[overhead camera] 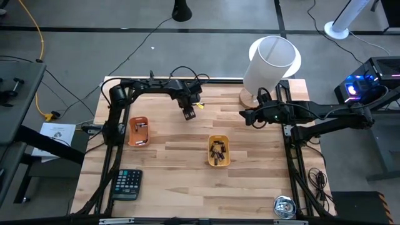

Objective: Sort batteries
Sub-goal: Put the silver battery into the orange bin

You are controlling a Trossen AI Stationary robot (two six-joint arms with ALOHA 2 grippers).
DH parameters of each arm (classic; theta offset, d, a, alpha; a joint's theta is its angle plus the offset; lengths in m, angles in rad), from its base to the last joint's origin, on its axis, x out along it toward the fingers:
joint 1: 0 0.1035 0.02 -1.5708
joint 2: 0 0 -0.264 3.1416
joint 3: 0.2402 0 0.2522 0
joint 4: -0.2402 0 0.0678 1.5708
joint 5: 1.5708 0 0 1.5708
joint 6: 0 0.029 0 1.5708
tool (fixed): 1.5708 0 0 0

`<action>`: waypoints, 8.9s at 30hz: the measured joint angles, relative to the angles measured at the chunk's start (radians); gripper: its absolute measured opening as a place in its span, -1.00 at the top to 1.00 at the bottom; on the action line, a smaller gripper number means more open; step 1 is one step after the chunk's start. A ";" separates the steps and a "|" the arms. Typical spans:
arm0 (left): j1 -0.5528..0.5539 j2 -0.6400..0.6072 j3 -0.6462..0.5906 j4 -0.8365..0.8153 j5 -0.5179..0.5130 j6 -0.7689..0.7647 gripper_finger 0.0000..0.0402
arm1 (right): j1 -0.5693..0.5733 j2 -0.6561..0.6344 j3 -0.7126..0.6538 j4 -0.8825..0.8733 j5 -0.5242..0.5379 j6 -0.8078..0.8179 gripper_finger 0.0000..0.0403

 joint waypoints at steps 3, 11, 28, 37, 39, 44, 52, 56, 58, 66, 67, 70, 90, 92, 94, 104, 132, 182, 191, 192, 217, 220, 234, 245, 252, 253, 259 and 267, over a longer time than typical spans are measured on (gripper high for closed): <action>-0.014 -0.008 0.000 -0.030 0.009 0.010 0.85 | 0.000 0.000 0.000 0.000 -0.001 0.003 -0.04; -0.021 -0.211 -0.029 -0.123 0.067 -0.048 0.96 | 0.000 0.000 0.000 0.000 -0.002 0.003 -0.04; -0.436 -1.122 -0.522 -0.307 -0.233 -1.054 0.96 | 0.000 0.000 0.000 0.000 -0.006 0.003 -0.04; -0.574 -1.217 -0.660 -0.481 -0.253 -1.390 0.90 | 0.000 0.000 0.000 0.000 -0.005 -0.005 -0.04; -0.575 -1.214 -0.669 -0.469 -0.258 -1.406 0.78 | 0.000 0.000 0.000 0.000 -0.006 -0.005 -0.04; -0.570 -1.205 -0.671 -0.470 -0.275 -1.384 0.43 | 0.000 0.000 0.000 -0.004 -0.013 -0.006 -0.04; -0.565 -1.208 -0.642 -0.332 -0.304 -1.308 0.13 | 0.000 0.000 0.000 -0.004 -0.015 0.019 -0.04; -0.482 -1.145 -0.589 -0.088 -0.305 -1.024 0.12 | 0.000 0.000 0.000 0.008 -0.017 0.039 -0.04; -0.412 -1.071 -0.542 -0.041 -0.300 -0.863 0.12 | 0.000 0.000 0.000 0.015 -0.017 0.054 -0.04; -0.057 -0.653 -0.234 0.015 -0.259 -0.179 0.12 | 0.000 0.000 0.000 0.049 -0.016 0.038 -0.04; -0.017 -0.597 -0.189 0.015 -0.248 -0.116 0.12 | 0.000 0.000 0.000 0.049 -0.016 0.030 -0.04; 0.076 -0.443 -0.063 0.010 -0.184 0.057 0.12 | 0.000 0.000 0.000 0.050 -0.016 0.018 -0.04; 0.282 0.009 0.247 -0.197 -0.011 0.396 0.12 | 0.001 0.025 0.000 0.122 0.036 0.079 -0.04; 0.294 0.014 0.249 -0.193 -0.001 0.412 0.12 | 0.001 0.038 0.000 0.122 0.045 0.091 -0.04; 0.301 0.022 0.249 -0.192 0.004 0.434 0.12 | 0.001 0.051 0.000 0.122 0.057 0.109 -0.04; 0.274 0.112 0.253 -0.197 -0.010 0.489 0.12 | 0.001 0.110 0.000 0.141 0.058 0.153 -0.04; 0.234 -0.317 0.270 -0.331 -0.019 -0.040 0.85 | 0.001 0.109 0.000 0.182 0.023 -0.054 -0.04; -0.088 -0.451 -0.085 -0.167 -0.229 -0.221 -0.12 | -0.091 0.109 0.000 0.370 -0.308 -0.262 -0.04; 0.055 -0.062 0.292 -0.057 -0.008 0.576 -0.12 | -0.118 0.109 0.000 0.414 -0.304 -0.204 -0.04; 0.068 -0.029 0.323 -0.058 0.016 0.581 -0.12 | -0.119 0.109 0.000 0.414 -0.292 -0.183 -0.04; 0.075 0.241 0.476 -0.148 0.135 0.560 0.04 | -0.020 0.109 0.000 0.406 -0.187 -0.057 -0.04; 0.051 0.237 0.458 -0.122 0.052 0.521 0.13 | -0.016 0.109 0.000 0.404 -0.173 -0.059 -0.04; 0.069 0.148 0.459 -0.247 -0.053 0.297 0.93 | -0.016 0.108 0.000 0.407 -0.171 -0.120 -0.04; 0.071 -0.395 0.127 -0.251 -0.045 -0.071 0.98 | -0.016 0.075 0.000 0.412 -0.171 -0.195 -0.04; -0.146 -0.876 -0.341 -0.221 -0.165 -0.583 0.99 | -0.016 0.074 0.000 0.413 -0.197 -0.242 -0.04; -0.187 -0.932 -0.386 -0.226 -0.183 -0.673 1.00 | -0.016 0.074 0.000 0.412 -0.198 -0.242 -0.04; -0.338 -1.122 -0.547 -0.352 -0.327 -1.052 0.98 | -0.016 0.074 0.000 0.412 -0.216 -0.237 -0.04; -0.370 -1.141 -0.624 -0.435 -0.259 -1.102 0.53 | -0.016 0.075 0.000 0.413 -0.255 -0.157 -0.04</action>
